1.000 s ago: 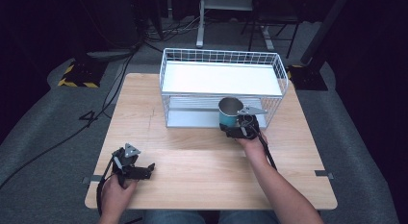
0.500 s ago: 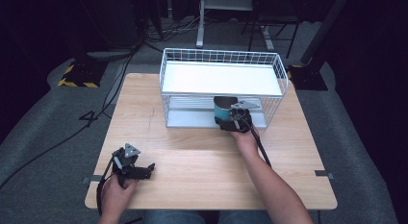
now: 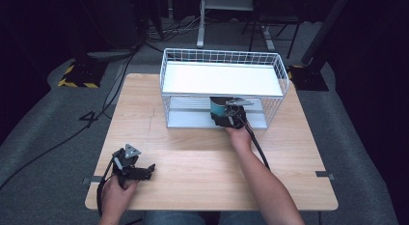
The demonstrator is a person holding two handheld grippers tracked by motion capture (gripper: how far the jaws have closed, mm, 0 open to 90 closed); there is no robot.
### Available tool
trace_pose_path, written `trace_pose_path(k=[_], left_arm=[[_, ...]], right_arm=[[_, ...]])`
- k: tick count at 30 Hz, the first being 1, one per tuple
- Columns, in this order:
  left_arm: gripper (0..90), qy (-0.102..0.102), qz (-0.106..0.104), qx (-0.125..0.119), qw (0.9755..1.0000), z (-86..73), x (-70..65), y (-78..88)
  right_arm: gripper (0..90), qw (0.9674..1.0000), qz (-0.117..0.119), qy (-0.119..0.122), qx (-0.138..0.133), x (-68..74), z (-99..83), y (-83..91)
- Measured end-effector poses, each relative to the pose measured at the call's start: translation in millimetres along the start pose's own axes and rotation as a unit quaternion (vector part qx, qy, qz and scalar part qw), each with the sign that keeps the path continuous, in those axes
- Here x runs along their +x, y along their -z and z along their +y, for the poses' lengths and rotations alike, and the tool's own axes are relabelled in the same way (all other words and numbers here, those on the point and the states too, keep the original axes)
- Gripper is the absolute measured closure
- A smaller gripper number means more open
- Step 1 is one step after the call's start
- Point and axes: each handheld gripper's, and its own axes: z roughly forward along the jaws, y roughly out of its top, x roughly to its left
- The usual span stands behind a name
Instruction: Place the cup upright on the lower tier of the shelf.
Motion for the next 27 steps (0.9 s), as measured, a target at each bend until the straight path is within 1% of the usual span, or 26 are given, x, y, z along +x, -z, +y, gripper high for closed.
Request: trace_pose_path(k=[3,4,5,8,9,19,27], left_arm=[[0.4,0.0,0.0,0.0,1.0,0.0,0.0,0.0],[0.5,0.0,0.0,0.0,1.0,0.0,0.0,0.0],[0.5,0.0,0.0,0.0,1.0,0.0,0.0,0.0],[0.5,0.0,0.0,0.0,1.0,0.0,0.0,0.0],[0.5,0.0,0.0,0.0,1.0,0.0,0.0,0.0],[0.5,0.0,0.0,0.0,1.0,0.0,0.0,0.0],[0.5,0.0,0.0,0.0,1.0,0.0,0.0,0.0]], right_arm=[[25.3,1.0,-0.003,-0.007,-0.004,-2.0,-0.8,-3.9],[25.3,1.0,-0.003,-0.004,-0.008,-3.3,-1.3,-5.5],[25.3,0.9999,-0.005,-0.011,-0.005,-3.2,-2.1,-6.4],[25.2,0.9999,-0.01,-0.009,-0.005,-5.1,-4.2,-10.1],[25.2,0.9999,-0.013,-0.01,-0.001,-5.2,-4.8,-10.5],[25.2,0.9998,-0.015,-0.016,0.001,-9.1,-8.3,-14.4],[25.1,0.9998,-0.017,-0.012,0.004,-8.5,-8.4,-14.6]])
